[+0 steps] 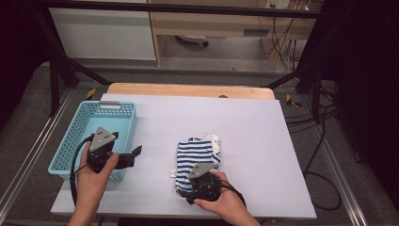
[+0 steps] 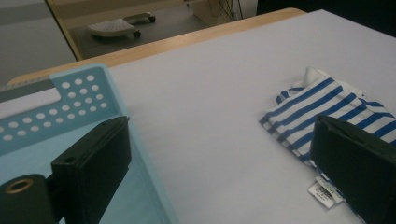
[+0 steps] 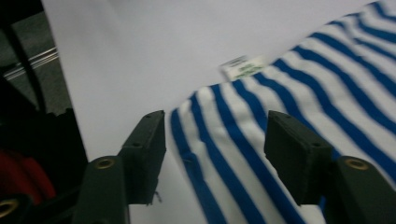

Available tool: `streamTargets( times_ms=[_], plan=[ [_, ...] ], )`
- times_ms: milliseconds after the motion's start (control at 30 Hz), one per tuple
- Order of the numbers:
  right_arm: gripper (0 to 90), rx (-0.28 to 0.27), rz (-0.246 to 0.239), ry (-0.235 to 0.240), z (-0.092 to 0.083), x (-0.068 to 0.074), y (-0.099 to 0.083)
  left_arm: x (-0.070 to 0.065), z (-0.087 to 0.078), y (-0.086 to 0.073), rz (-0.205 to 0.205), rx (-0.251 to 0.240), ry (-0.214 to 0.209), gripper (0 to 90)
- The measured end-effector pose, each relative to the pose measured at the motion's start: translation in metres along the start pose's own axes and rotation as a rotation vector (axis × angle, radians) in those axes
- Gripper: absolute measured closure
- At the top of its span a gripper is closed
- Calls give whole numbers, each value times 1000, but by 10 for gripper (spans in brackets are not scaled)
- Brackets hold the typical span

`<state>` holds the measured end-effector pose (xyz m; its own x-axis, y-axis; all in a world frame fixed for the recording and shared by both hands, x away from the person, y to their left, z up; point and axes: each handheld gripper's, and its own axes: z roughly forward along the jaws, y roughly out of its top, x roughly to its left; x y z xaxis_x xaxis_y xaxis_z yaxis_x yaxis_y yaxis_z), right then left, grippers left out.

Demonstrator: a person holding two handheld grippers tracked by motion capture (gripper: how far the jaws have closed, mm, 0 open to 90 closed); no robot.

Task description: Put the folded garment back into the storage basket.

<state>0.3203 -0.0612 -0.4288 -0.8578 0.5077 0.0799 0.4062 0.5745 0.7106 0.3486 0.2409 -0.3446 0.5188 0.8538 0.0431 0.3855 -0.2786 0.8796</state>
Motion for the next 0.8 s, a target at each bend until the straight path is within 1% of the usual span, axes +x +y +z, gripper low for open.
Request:
streamTargets(
  times_ms=[33, 67, 100, 133, 167, 200, 233, 267, 300, 333, 367, 400, 433, 500, 533, 567, 633, 667, 700, 733, 800],
  plan=[
    [387, 0, 0, 0, 0, 0, 0, 0, 0, 0, 0, 0, 0, 56],
    [312, -26, 14, -37, -10, -6, -1, -8, 6, 6, 13, 10, -23, 55],
    [275, -32, 20, -45, -13, -8, -2, -12, 10, 9, 20, 17, -34, 55],
    [240, -41, 31, -58, -17, -11, -3, -15, 15, 12, 17, 20, -50, 56],
    [240, -41, 31, -58, -17, -11, -3, -15, 15, 12, 17, 20, -50, 57],
    [194, -39, 43, -92, -24, -17, -6, -18, 21, 16, 20, 24, -67, 62],
    [194, -39, 43, -92, -24, -17, -6, -20, 25, 18, 27, 31, -76, 62],
    [182, -36, 41, -107, -27, -18, -8, -24, 31, 22, 40, 33, -81, 65],
    [169, -37, 37, -125, -32, -21, -12, -27, 36, 25, 55, 38, -76, 65],
    [159, -44, 44, -138, -36, -23, -15, -30, 42, 28, 53, 48, -85, 66],
    [149, -53, 56, -151, -41, -26, -19, -32, 47, 29, 48, 55, -101, 67],
    [138, -62, 71, -163, -45, -28, -23, -35, 52, 31, 51, 63, -106, 67],
    [128, -65, 81, -172, -49, -31, -27, -38, 57, 32, 59, 71, -106, 67],
    [116, -65, 100, -194, -57, -34, -36, -43, 67, 34, 73, 82, -121, 68],
    [108, -67, 108, -202, -60, -35, -40, -46, 72, 35, 85, 85, -122, 68],
    [99, -69, 117, -208, -63, -37, -45, -48, 77, 36, 88, 91, -122, 68],
    [93, -70, 139, -216, -67, -39, -52, -53, 87, 38, 86, 102, -128, 70],
    [93, -68, 137, -216, -69, -41, -56, -55, 92, 39, 84, 106, -119, 68],
    [92, -69, 147, -221, -70, -42, -60, -57, 96, 39, 86, 109, -117, 60],
    [92, -72, 159, -221, -72, -44, -63, -58, 100, 40, 98, 118, -118, 61],
    [92, -91, 184, -225, -74, -47, -69, -60, 107, 40, 75, 133, -145, 82]
  ],
)
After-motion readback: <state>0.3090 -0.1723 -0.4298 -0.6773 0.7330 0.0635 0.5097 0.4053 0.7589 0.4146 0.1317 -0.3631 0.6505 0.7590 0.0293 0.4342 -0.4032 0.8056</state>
